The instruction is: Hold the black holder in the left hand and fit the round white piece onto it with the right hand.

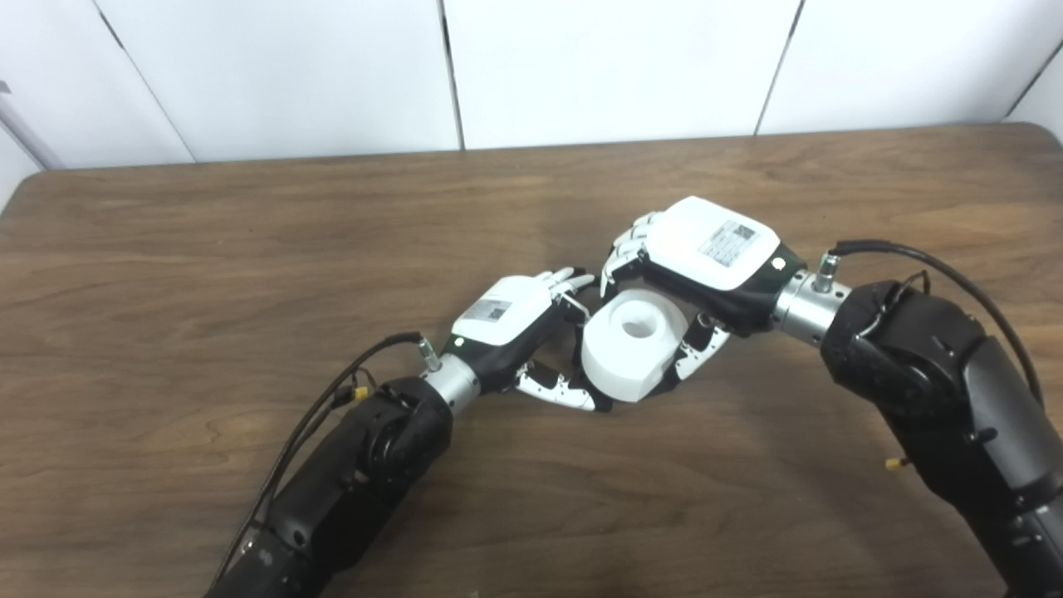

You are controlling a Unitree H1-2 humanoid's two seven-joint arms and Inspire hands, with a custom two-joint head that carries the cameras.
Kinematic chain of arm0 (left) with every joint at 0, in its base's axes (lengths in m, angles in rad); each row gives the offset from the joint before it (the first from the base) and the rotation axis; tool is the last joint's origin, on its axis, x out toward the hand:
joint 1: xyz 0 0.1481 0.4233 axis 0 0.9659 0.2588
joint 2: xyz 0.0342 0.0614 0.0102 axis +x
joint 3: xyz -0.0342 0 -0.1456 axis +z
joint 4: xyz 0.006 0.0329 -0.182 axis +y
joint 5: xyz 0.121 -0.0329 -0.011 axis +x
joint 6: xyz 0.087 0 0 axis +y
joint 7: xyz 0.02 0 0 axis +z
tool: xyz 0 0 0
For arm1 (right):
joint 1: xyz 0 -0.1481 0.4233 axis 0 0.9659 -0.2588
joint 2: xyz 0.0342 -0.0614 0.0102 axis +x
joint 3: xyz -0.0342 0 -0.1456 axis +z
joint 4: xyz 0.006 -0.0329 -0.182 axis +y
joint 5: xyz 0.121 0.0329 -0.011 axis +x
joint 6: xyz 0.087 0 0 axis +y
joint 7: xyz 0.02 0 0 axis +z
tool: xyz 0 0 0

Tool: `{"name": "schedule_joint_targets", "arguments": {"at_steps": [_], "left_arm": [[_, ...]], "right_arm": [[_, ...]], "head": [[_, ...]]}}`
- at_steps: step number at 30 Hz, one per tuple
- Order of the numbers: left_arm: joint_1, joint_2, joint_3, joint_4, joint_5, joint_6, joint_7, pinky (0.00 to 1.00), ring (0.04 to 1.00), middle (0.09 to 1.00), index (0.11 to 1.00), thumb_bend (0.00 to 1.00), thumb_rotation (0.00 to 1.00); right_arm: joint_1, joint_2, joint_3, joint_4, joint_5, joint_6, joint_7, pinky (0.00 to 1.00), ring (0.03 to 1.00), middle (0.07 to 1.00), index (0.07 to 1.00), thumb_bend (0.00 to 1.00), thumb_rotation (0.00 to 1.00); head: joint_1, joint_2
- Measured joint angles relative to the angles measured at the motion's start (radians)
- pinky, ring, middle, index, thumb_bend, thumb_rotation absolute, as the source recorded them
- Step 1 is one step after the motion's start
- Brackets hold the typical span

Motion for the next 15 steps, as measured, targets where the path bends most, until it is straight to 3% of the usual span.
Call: {"name": "schedule_joint_targets", "arguments": {"at_steps": [15], "left_arm": [[0.001,0.000,0.001,-0.001,0.001,0.000,0.000,0.92,0.971,0.928,0.484,0.52,0.07]], "right_arm": [[-0.002,0.000,0.013,0.032,-0.005,-0.019,-0.046,0.80,0.777,0.696,0.485,0.53,0.14]], "head": [[0.000,0.000]]}}
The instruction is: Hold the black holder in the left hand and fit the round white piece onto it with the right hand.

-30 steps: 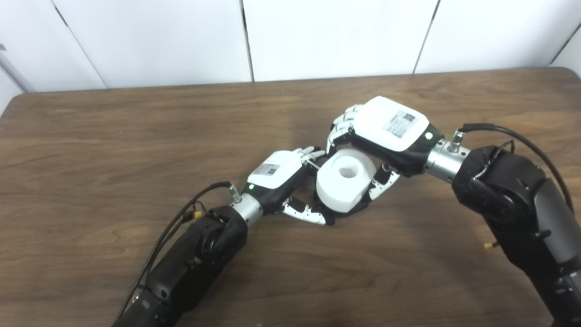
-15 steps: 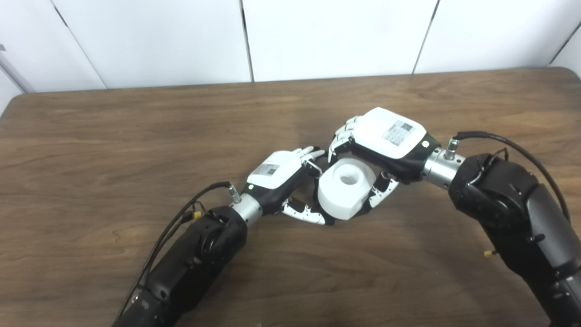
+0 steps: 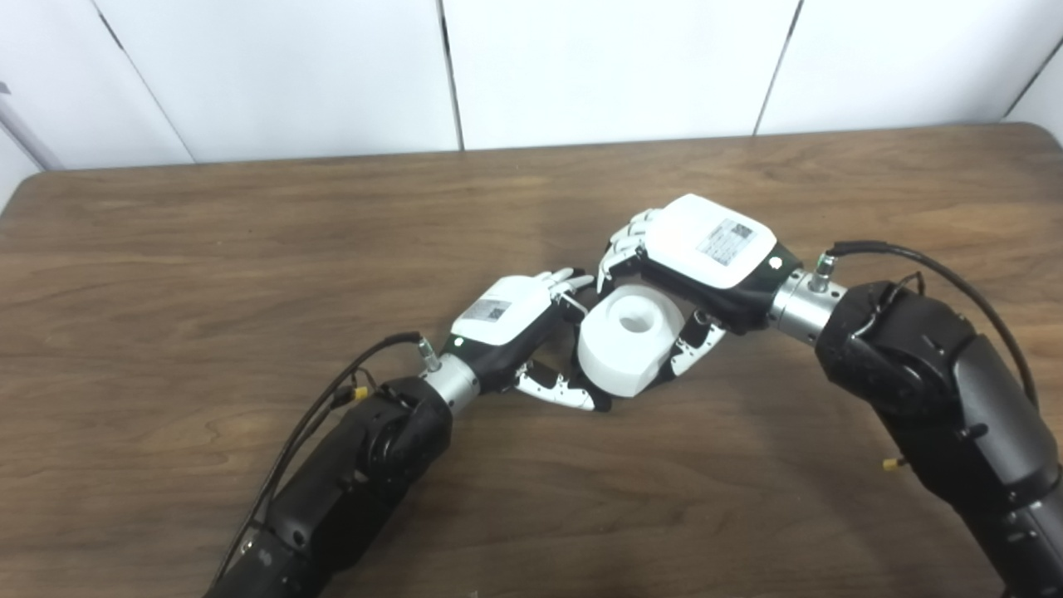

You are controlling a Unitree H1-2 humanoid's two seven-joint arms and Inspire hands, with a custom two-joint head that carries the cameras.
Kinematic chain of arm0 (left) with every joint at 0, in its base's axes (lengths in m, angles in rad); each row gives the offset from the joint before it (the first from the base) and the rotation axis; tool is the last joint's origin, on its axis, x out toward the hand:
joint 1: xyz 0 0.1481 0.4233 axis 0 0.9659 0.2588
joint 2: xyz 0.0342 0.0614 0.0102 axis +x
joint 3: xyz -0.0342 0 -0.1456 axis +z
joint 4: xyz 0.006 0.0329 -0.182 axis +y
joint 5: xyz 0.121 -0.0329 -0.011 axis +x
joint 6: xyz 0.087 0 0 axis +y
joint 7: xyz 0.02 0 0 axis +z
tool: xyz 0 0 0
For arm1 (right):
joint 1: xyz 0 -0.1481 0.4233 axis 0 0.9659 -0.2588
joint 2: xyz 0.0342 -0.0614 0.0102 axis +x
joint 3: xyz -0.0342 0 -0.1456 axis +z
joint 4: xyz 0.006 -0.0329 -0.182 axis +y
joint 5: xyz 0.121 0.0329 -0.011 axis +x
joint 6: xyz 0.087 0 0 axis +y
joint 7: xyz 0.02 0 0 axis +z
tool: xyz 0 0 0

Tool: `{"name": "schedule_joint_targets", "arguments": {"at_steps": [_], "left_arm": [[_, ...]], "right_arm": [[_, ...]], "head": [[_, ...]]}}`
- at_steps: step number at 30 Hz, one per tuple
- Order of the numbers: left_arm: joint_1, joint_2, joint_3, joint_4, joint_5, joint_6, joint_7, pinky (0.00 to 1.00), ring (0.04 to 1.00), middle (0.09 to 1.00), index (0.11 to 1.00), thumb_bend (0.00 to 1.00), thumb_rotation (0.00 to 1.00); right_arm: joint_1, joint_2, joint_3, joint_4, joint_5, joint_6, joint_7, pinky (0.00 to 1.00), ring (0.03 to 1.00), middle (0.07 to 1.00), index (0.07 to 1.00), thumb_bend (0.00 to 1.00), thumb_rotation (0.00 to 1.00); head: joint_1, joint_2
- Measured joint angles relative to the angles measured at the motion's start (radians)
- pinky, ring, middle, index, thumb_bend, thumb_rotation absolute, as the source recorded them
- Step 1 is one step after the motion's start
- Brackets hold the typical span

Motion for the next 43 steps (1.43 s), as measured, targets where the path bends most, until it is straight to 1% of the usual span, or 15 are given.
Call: {"name": "schedule_joint_targets", "arguments": {"at_steps": [1,2,3,4,5,7,11,20,28,33,36,39,40,42,43], "left_arm": [[0.000,0.000,0.000,0.000,0.000,0.000,0.000,0.92,0.971,0.927,0.484,0.52,0.07],[0.000,0.000,0.000,0.000,0.000,0.000,0.000,0.92,0.973,0.929,0.484,0.52,0.07],[0.000,0.000,0.000,0.000,0.000,0.000,0.000,0.92,0.974,0.930,0.484,0.52,0.07],[0.000,0.000,0.000,0.000,0.000,0.000,0.000,0.92,0.974,0.930,0.484,0.52,0.07],[0.000,0.000,-0.001,0.000,0.000,0.000,0.000,0.91,0.972,0.928,0.484,0.52,0.07],[0.000,0.000,-0.002,-0.003,0.000,0.000,0.000,0.91,0.971,0.927,0.484,0.52,0.07],[0.000,0.000,-0.002,-0.003,0.000,0.000,0.000,0.91,0.970,0.928,0.484,0.52,0.07],[0.000,0.000,-0.001,-0.003,-0.002,0.000,0.000,0.93,0.975,0.932,0.484,0.52,0.07],[0.000,0.001,-0.001,-0.003,-0.002,0.000,0.000,0.91,0.971,0.929,0.484,0.52,0.07],[0.000,0.001,-0.002,-0.002,-0.003,0.000,0.000,0.92,0.971,0.926,0.484,0.52,0.07],[-0.001,0.002,-0.001,-0.002,-0.003,0.000,0.000,0.91,0.970,0.927,0.484,0.52,0.07],[-0.001,0.002,-0.002,-0.003,-0.003,-0.001,0.000,0.91,0.969,0.926,0.484,0.52,0.07],[-0.001,0.003,-0.001,-0.003,-0.003,-0.001,0.000,0.91,0.969,0.926,0.484,0.52,0.07],[-0.001,0.003,-0.001,-0.002,-0.003,-0.001,0.000,0.92,0.969,0.927,0.484,0.52,0.07],[-0.001,0.003,-0.001,-0.002,-0.003,-0.002,0.000,0.92,0.970,0.927,0.484,0.52,0.07]], "right_arm": [[0.000,0.000,0.000,0.000,-0.001,0.004,0.002,0.80,0.777,0.705,0.589,0.74,0.18],[-0.001,0.000,0.000,-0.003,-0.002,0.012,0.009,0.80,0.785,0.732,0.713,0.83,0.22],[-0.003,0.001,0.001,-0.007,-0.011,0.027,0.018,0.81,0.789,0.746,0.777,0.88,0.24],[-0.006,0.001,0.003,-0.009,-0.023,0.039,0.038,0.80,0.796,0.781,0.888,0.93,0.27],[-0.006,0.000,0.010,-0.009,-0.037,0.053,0.068,0.80,0.800,0.801,0.943,0.96,0.29],[0.001,0.002,0.015,-0.010,-0.050,0.072,0.098,0.79,0.803,0.827,0.988,0.98,0.31],[0.001,0.000,0.014,-0.019,-0.057,0.074,0.123,0.76,0.795,0.837,1.000,0.99,0.33],[0.002,0.001,-0.005,-0.020,-0.058,0.066,0.119,0.73,0.771,0.832,1.000,1.00,0.31],[0.010,0.007,-0.041,-0.030,-0.032,0.069,0.087,0.72,0.769,0.837,1.000,0.99,0.30],[0.010,0.005,-0.074,-0.040,0.009,0.083,0.092,0.71,0.790,0.862,1.000,1.00,0.30],[0.003,-0.010,-0.078,-0.053,0.018,0.135,0.168,0.70,0.811,0.885,1.000,1.00,0.27],[-0.014,-0.049,-0.081,-0.076,0.023,0.200,0.266,0.64,0.797,0.859,0.984,1.00,0.18],[-0.021,-0.063,-0.086,-0.081,0.024,0.214,0.288,0.61,0.776,0.835,0.920,0.97,0.14],[-0.030,-0.088,-0.098,-0.082,0.026,0.235,0.314,0.59,0.756,0.816,0.872,0.95,0.10],[-0.028,-0.100,-0.111,-0.082,0.026,0.240,0.316,0.54,0.707,0.772,0.792,0.91,0.07]], "head": [[-0.002,0.003],[-0.002,0.003],[-0.002,0.003],[-0.003,0.002],[-0.003,0.002],[-0.003,0.002],[0.002,0.000],[-0.002,0.003],[-0.003,0.003],[-0.012,-0.005],[-0.017,-0.008],[-0.018,-0.011],[-0.018,-0.014],[-0.018,-0.014],[-0.018,-0.015]]}}
